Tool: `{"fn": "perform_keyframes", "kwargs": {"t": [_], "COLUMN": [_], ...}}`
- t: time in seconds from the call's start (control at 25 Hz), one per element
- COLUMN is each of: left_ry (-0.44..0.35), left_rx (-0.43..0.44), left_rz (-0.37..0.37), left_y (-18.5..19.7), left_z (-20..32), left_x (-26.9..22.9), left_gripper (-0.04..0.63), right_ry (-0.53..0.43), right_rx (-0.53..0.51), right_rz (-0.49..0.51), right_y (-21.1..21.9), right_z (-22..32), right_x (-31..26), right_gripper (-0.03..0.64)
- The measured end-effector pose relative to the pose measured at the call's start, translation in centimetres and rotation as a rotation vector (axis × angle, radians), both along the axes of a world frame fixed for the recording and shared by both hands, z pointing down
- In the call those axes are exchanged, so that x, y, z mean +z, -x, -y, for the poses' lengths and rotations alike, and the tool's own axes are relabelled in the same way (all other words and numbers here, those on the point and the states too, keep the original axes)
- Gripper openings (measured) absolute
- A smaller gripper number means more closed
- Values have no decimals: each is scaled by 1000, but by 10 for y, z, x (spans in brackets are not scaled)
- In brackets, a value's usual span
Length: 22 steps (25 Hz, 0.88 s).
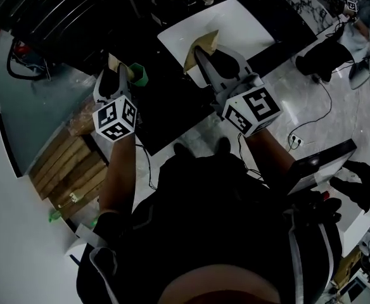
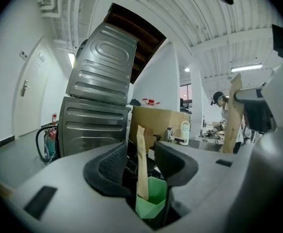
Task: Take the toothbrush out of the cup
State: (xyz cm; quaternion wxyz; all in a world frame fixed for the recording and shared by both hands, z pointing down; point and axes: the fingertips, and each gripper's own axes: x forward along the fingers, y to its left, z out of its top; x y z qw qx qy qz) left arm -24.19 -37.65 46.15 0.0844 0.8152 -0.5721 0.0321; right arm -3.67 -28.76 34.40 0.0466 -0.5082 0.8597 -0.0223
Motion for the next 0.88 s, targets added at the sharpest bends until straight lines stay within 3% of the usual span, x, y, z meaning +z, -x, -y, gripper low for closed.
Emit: {"fn": "perform_keyframes", "kwargs": {"t": [0.28, 0.44, 0.6, 0.88], "left_ry": [33, 50, 34, -5], "left_rx": [56, 72, 59, 60], "left_rz": [-16, -8, -17, -29], "left_y": [-13, -15, -10, -14], "left_z": [13, 18, 24, 25], "left_x": [15, 28, 31, 10], "left_gripper": [175, 125, 38, 32], "right_ry": [17, 29, 30, 18], "right_rx": [19, 29, 43, 56], "right_rz": [-7, -12, -11, -3], "right_y": [2, 4, 4, -14], "right_z": [8, 6, 6, 1], "right_x": [6, 14, 20, 11], "right_gripper": [46, 46, 46, 46]}}
